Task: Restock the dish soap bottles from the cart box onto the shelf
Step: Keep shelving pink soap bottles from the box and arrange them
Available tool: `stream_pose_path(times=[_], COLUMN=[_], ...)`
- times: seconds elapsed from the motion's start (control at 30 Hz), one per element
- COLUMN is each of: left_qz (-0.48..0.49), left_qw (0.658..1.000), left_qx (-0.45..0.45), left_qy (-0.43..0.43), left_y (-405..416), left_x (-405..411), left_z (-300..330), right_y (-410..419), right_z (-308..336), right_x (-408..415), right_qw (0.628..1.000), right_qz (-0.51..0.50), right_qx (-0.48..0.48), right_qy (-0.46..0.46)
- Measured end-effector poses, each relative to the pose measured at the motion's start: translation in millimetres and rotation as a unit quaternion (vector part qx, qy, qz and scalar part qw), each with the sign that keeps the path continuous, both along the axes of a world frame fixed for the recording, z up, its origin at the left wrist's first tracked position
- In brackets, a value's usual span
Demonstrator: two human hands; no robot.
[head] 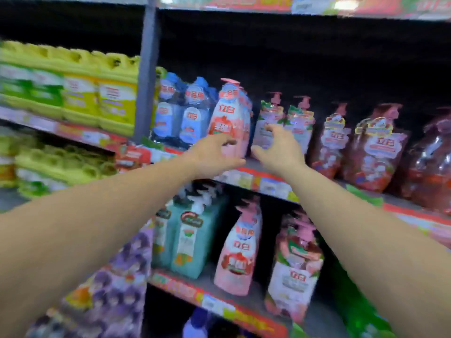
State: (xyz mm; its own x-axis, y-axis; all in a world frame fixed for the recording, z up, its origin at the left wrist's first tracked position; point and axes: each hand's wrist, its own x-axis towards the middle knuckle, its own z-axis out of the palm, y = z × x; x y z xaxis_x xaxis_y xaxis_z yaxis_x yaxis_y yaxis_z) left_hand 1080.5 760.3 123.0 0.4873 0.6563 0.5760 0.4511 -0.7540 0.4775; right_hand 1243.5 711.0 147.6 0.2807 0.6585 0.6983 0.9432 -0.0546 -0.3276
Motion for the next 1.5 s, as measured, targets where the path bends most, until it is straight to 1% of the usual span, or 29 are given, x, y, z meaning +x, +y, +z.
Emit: stream_pose_path(times=[0.07,0.13,0.23,0.33,0.43,0.53,0.6,0.73,0.9,1.0,1.07,1.13,1.2,1.27,1.33,1.4,1.5], left_qz=[0.086,0.191,0.346,0.435,0.483,0.522,0.537,0.550,0.542,0.524,0.523,0.518,0.504,0.489,0.467,0.463,0.442], left_qw=[0.996,0.977,0.914,0.854,0.813,0.776,0.764,0.748,0.738,0.743,0.741,0.737,0.736,0.735,0.741,0.750,0.765], left_qx=[-0.002,-0.026,-0.114,-0.172,-0.226,-0.293,-0.317,-0.351,-0.397,-0.416,-0.422,-0.435,-0.452,-0.469,-0.483,-0.471,-0.453], left_qy=[0.033,0.091,0.178,0.225,0.234,0.196,0.167,0.124,0.062,0.027,0.024,0.023,0.003,-0.014,0.004,0.039,0.119], left_y=[6,12,5,-9,-21,-31,-27,20,114,170,203,234,265,300,342,369,433], left_x=[-94,-196,-343,-462,-555,-625,-662,-728,-790,-820,-842,-867,-893,-924,-957,-981,-1029], left_z=[-29,-60,-104,-138,-175,-201,-213,-239,-250,-255,-265,-279,-295,-313,-335,-347,-384], right_y=[25,52,80,95,106,129,150,211,313,368,401,428,451,473,500,515,547], right_z=[-24,-53,-99,-139,-173,-204,-223,-258,-283,-296,-304,-313,-324,-338,-359,-371,-407], right_x=[-93,-188,-329,-451,-549,-623,-662,-723,-788,-817,-837,-858,-880,-902,-929,-946,-980], right_qw=[0.997,0.988,0.963,0.924,0.886,0.851,0.832,0.818,0.791,0.782,0.776,0.767,0.760,0.761,0.760,0.760,0.765], right_qz=[0.077,0.142,0.230,0.324,0.387,0.423,0.443,0.440,0.438,0.429,0.423,0.415,0.410,0.402,0.388,0.374,0.318], right_qx=[-0.014,-0.055,-0.131,-0.189,-0.246,-0.297,-0.319,-0.358,-0.425,-0.450,-0.467,-0.488,-0.504,-0.510,-0.521,-0.530,-0.554], right_qy=[-0.017,-0.037,-0.048,-0.068,-0.075,-0.089,-0.097,-0.097,-0.046,-0.035,-0.026,-0.021,-0.013,-0.009,0.011,0.039,0.085])
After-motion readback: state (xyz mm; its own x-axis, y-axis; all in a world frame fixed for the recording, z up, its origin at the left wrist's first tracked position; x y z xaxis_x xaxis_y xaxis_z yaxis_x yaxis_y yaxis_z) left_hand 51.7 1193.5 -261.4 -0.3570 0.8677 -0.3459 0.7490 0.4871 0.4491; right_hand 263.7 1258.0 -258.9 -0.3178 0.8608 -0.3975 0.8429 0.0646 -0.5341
